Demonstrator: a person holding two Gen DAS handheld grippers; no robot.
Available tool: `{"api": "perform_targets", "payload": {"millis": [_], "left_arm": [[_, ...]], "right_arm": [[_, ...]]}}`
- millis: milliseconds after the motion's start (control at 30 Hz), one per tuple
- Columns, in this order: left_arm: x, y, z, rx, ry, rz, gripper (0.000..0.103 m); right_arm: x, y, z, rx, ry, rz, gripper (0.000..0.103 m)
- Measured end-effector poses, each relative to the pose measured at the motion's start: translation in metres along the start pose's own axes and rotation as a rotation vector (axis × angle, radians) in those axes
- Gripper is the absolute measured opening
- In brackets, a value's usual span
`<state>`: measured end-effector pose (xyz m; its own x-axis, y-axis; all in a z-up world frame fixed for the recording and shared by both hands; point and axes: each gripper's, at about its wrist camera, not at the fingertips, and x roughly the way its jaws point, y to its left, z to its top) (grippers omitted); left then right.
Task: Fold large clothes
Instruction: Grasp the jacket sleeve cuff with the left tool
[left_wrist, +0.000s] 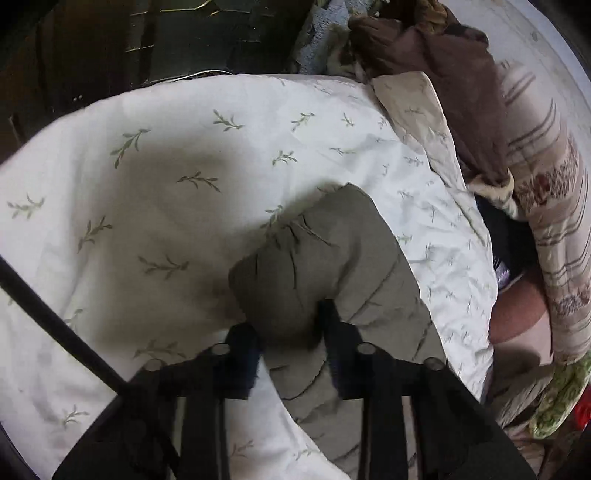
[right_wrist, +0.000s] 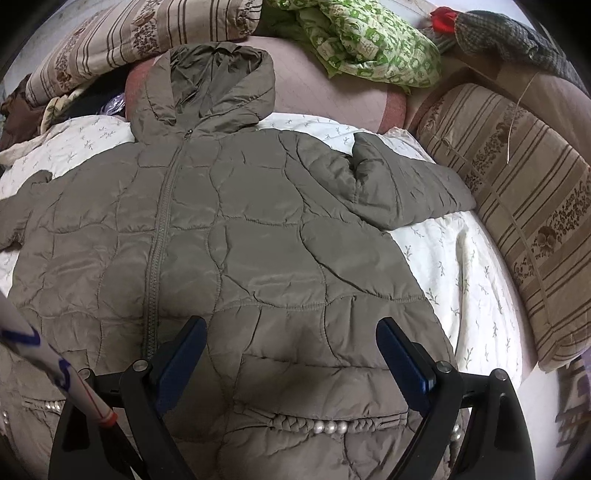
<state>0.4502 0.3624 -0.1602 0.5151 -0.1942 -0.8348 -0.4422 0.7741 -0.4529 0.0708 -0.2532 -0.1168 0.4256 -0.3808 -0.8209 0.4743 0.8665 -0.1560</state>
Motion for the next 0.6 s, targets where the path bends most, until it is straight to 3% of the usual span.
{"api": "perform_targets", "payload": {"millis": [133,267,433,600], "left_arm": [[-0.039,-0.017,-0.011,0.061,-0.062,-0.001,0.016],[-0.106,-0.07,-0.044,0.227,-0.148,-0.039,0.014],[-0.177,-0.163,-0.129,0.481,-0.176,-0.18,0.014],[-0.192,-0.247,-0.228,0.644,-0.102,-0.346,0.014]], "right_arm": [[-0.007,-0.003,-0.001,-0.013,-0.031,0.018,0.089],[-0.013,-0.013,-0.005,0.012,-0.047,0.068,0.086],[-0.024,-0.031,-0.017,0.057,-0.07,0.127,0.086],[-0.03,-0.057,-0.03,0.112,-0.081,0.169,0.086]]}}
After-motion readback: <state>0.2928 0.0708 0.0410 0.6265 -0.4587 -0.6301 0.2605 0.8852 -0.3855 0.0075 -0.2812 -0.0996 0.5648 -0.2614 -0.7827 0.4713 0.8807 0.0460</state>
